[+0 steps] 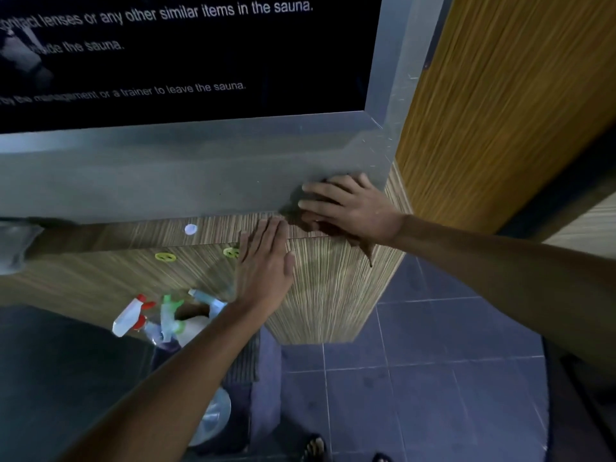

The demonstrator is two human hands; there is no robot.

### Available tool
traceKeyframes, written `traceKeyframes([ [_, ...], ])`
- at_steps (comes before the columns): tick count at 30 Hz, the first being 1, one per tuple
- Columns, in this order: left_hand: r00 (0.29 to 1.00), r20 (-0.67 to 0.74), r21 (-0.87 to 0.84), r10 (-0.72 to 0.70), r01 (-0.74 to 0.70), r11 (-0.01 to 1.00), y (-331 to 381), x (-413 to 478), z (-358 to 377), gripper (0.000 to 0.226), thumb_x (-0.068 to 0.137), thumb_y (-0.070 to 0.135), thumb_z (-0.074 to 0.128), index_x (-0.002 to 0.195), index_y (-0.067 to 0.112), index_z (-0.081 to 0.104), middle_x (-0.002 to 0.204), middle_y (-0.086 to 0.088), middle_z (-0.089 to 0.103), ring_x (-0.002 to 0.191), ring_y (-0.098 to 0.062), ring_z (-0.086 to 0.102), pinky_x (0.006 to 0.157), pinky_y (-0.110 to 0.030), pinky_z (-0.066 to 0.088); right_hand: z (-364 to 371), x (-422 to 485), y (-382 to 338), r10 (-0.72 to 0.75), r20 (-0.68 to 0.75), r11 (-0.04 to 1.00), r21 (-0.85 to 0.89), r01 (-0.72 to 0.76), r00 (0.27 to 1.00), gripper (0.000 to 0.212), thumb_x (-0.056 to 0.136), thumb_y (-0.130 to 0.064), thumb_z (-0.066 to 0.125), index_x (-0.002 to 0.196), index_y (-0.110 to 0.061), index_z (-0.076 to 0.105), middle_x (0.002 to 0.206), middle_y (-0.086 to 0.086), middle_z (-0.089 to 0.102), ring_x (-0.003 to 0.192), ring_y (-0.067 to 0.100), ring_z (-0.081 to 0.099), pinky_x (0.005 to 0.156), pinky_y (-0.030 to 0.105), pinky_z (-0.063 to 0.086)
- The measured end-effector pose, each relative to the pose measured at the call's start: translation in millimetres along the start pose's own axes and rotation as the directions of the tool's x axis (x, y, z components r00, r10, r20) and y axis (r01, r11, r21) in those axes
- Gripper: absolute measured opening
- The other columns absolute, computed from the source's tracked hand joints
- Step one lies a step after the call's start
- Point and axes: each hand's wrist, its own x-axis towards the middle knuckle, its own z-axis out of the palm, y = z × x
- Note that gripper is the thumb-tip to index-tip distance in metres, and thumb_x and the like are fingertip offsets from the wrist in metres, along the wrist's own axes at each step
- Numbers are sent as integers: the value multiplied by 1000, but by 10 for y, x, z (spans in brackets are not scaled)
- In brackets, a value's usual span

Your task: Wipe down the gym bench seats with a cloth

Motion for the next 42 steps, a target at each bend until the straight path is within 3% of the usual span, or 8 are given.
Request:
traceKeyframes([
  [3,1000,-10,7,21,-21,1000,-27,-1,7,62,95,38,25,147,8,40,152,-9,41,143,-26,34,118,-47,18,22,43,5,20,-6,998,-61,-20,1000,44,99,-35,48,142,-31,47,128,8,47,107,28,43,87,41,38],
  [7,1000,-1,5,20,-20,1000,-25,15,-7,62,95,39,22,148,8,37,155,-9,37,145,-25,30,119,-45,14,-13,79,-99,146,-93,981,145,-132,985,32,96,-38,53,121,-19,54,114,9,49,92,25,44,78,39,45],
  [11,1000,-11,-8,19,-19,1000,-27,23,-9,62,96,39,23,147,9,40,153,-9,39,144,-24,32,119,-46,17,60,-55,-182,101,6,947,307,-98,995,40,101,-34,51,129,-7,56,130,16,57,110,30,59,95,45,51],
  [15,999,-13,12,33,-33,999,-44,27,-9,61,97,40,24,147,7,39,154,-10,39,145,-25,32,119,-47,18,98,-165,-149,-36,179,950,311,-22,983,69,102,-50,38,155,-9,22,164,11,20,152,26,18,124,38,18],
  [24,999,-6,80,42,-41,996,-86,39,49,60,100,39,36,150,6,31,157,-12,33,147,-26,26,120,-48,17,91,-65,59,-205,353,957,267,112,913,79,99,-63,26,158,-18,0,166,0,-5,153,16,-9,123,29,-7],
  [34,996,90,26,15,-17,1000,-57,64,-96,63,102,38,35,155,13,13,164,-4,10,152,-19,4,123,-46,4,-52,-72,-149,13,266,944,314,-100,964,79,92,-67,40,156,-24,23,163,2,24,146,25,33,113,45,35],
  [39,997,82,-17,16,-15,1000,-17,46,-171,64,102,38,35,156,15,10,164,-3,9,152,-20,3,123,-45,4,-194,-151,-238,118,250,951,251,-182,961,77,92,-63,46,155,-23,26,164,3,23,150,24,22,122,43,18],
  [42,1000,14,-27,2,-2,1000,16,-35,-189,62,99,34,44,154,13,23,161,-6,23,149,-24,17,122,-45,11,-256,-330,-446,291,147,901,291,-322,946,67,94,-57,46,151,-22,36,159,3,34,146,23,32,121,45,23],
])
